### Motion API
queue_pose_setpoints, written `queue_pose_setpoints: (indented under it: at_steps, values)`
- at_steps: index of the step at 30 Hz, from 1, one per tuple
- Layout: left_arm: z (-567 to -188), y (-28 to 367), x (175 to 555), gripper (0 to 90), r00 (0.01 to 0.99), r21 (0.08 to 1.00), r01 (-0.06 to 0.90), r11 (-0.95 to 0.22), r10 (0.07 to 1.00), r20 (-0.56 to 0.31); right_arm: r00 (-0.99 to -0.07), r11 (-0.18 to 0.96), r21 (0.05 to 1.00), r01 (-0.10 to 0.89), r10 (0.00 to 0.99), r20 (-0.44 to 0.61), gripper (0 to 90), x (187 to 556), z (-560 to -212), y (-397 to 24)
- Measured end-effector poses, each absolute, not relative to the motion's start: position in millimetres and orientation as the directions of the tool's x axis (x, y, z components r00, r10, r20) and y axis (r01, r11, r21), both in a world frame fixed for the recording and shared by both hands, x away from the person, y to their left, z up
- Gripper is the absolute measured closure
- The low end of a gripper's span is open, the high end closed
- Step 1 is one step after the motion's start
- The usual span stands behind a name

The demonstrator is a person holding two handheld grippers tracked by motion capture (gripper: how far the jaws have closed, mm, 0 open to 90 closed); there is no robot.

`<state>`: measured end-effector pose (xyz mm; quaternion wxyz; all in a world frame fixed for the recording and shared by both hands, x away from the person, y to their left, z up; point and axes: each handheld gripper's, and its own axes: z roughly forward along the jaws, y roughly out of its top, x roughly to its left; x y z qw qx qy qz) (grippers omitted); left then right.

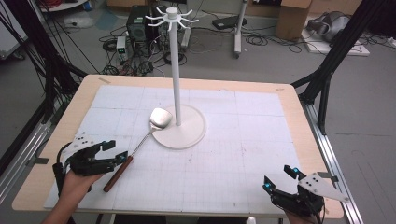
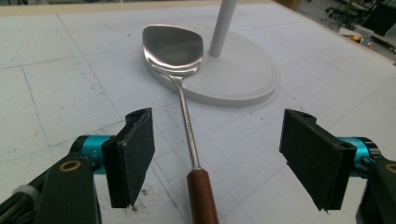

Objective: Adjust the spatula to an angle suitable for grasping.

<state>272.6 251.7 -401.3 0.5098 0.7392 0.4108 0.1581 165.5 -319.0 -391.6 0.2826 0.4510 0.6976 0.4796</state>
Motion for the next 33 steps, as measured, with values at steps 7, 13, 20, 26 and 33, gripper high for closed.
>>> queue_pose_setpoints:
  at_steps: [7,13,20,26,33]
  values:
    - [-402,232,311,27.6,0.610,0.818,0.526,-0.231,0.773,-0.175,-0.439,0.152,0.923,0.353,0.898,0.019,18.6,166,-391,-316]
    - [-408,215,334,37.1,0.608,0.752,0.585,-0.303,0.778,-0.159,-0.436,0.152,0.919,0.363,0.900,0.024,18.6,171,-393,-318]
    - [-422,203,349,46.6,0.570,0.668,0.660,-0.343,0.808,-0.148,-0.446,0.167,0.915,0.367,0.895,0.016,18.6,173,-393,-314]
    - [-428,201,354,55.6,0.560,0.639,0.684,-0.352,0.815,-0.150,-0.446,0.169,0.917,0.362,0.895,0.012,18.6,173,-393,-314]
    - [-430,195,353,79.9,0.563,0.643,0.678,-0.356,0.814,-0.142,-0.446,0.169,0.916,0.363,0.895,0.012,18.6,173,-393,-314]
